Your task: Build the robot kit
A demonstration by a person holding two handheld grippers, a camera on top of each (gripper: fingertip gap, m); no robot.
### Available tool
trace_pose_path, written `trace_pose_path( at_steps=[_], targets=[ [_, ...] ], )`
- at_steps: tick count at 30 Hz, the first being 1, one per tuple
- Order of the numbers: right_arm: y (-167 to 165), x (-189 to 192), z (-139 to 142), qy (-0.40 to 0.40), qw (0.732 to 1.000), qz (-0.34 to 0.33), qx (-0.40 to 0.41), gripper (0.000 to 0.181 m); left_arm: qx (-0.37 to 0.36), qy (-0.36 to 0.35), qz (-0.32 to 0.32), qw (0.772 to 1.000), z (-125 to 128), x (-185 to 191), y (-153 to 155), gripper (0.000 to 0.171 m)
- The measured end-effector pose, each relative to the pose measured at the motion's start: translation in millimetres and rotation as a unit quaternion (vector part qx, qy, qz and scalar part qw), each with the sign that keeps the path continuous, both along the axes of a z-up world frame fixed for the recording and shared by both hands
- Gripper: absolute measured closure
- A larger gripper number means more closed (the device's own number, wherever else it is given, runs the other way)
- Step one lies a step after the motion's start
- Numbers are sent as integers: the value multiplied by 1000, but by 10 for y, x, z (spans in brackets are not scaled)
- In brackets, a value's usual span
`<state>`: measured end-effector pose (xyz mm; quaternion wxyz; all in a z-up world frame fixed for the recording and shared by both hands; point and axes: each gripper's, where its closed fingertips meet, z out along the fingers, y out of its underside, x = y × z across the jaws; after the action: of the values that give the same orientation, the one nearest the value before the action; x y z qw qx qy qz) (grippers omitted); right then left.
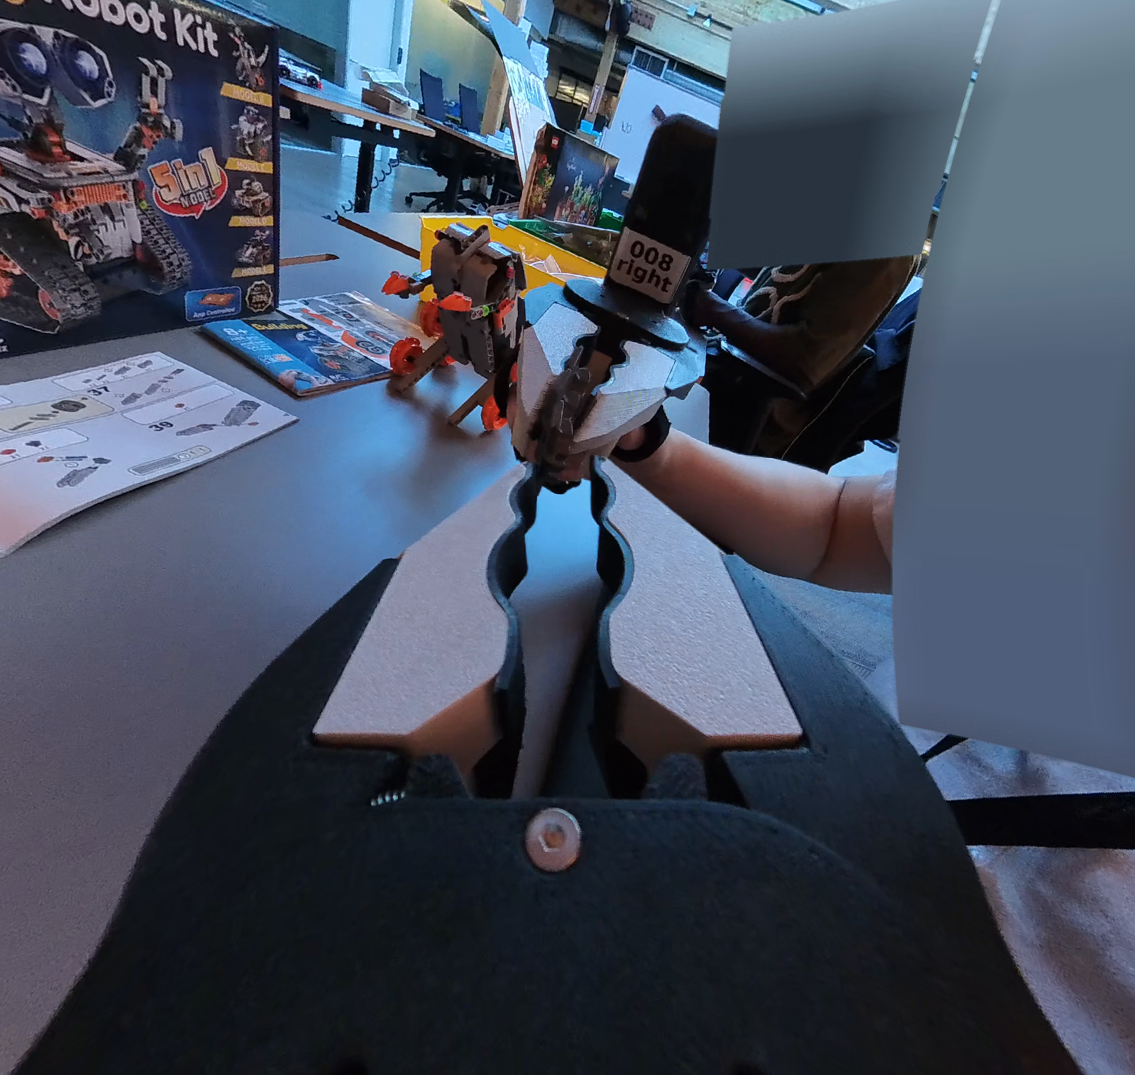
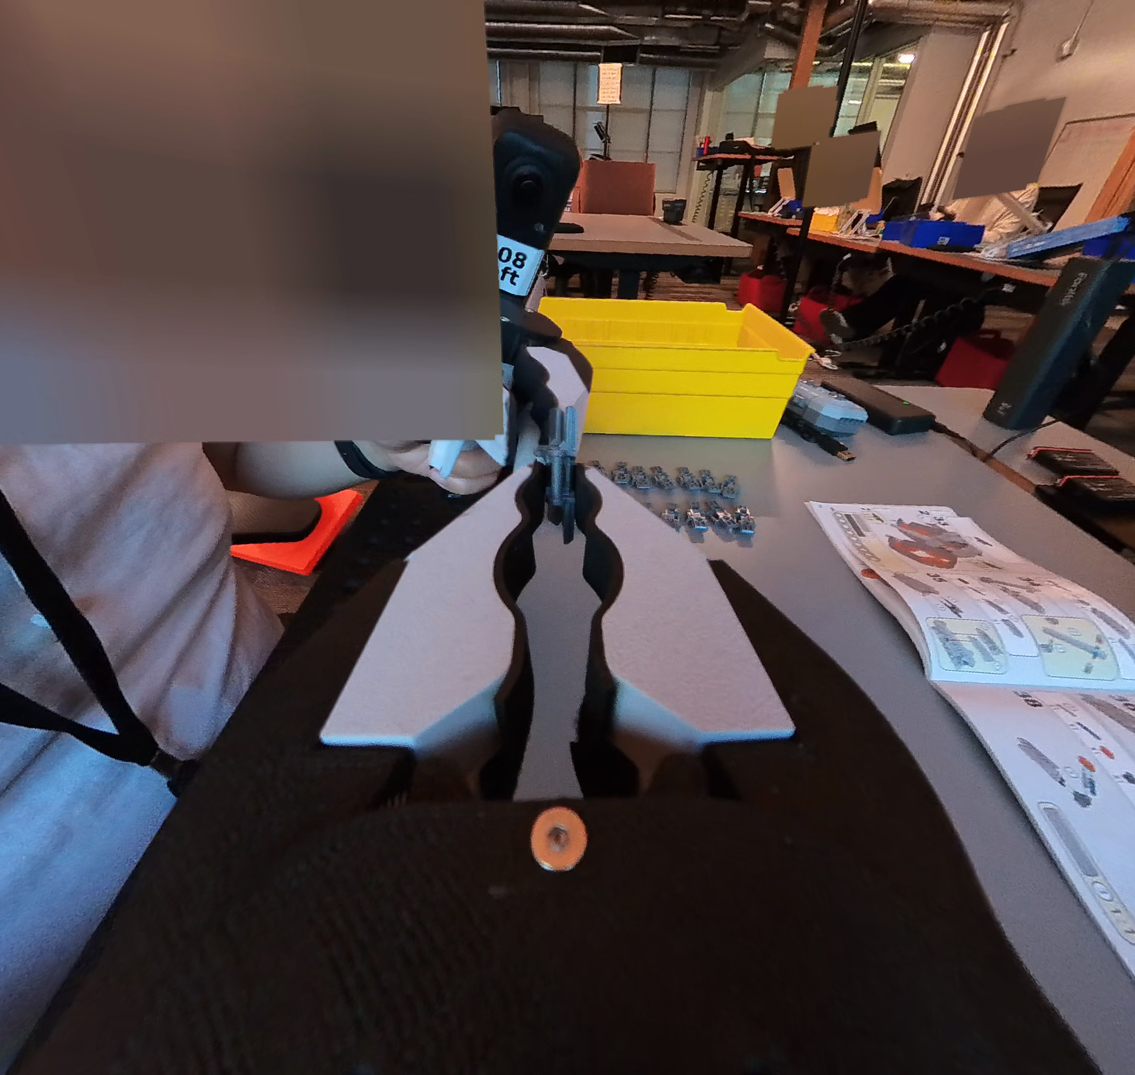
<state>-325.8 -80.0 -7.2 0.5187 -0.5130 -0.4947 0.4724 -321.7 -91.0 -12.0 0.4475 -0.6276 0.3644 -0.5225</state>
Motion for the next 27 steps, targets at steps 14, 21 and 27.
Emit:
trace_pose_path(
  at_steps=[14, 21, 27],
  targets=[
    [108, -29, -122, -12, 996, -4, -84, 175, -19, 13, 42, 999, -98, -40, 145, 168],
    [210, -28, -232, -43, 993, -41, -101, 175, -16, 53, 89, 995, -202, -37, 233, 168],
    [241, -17, -288, -61, 991, -56, -107, 175, -5, 86, 114, 990, -250, -21, 256, 168]
  ],
)
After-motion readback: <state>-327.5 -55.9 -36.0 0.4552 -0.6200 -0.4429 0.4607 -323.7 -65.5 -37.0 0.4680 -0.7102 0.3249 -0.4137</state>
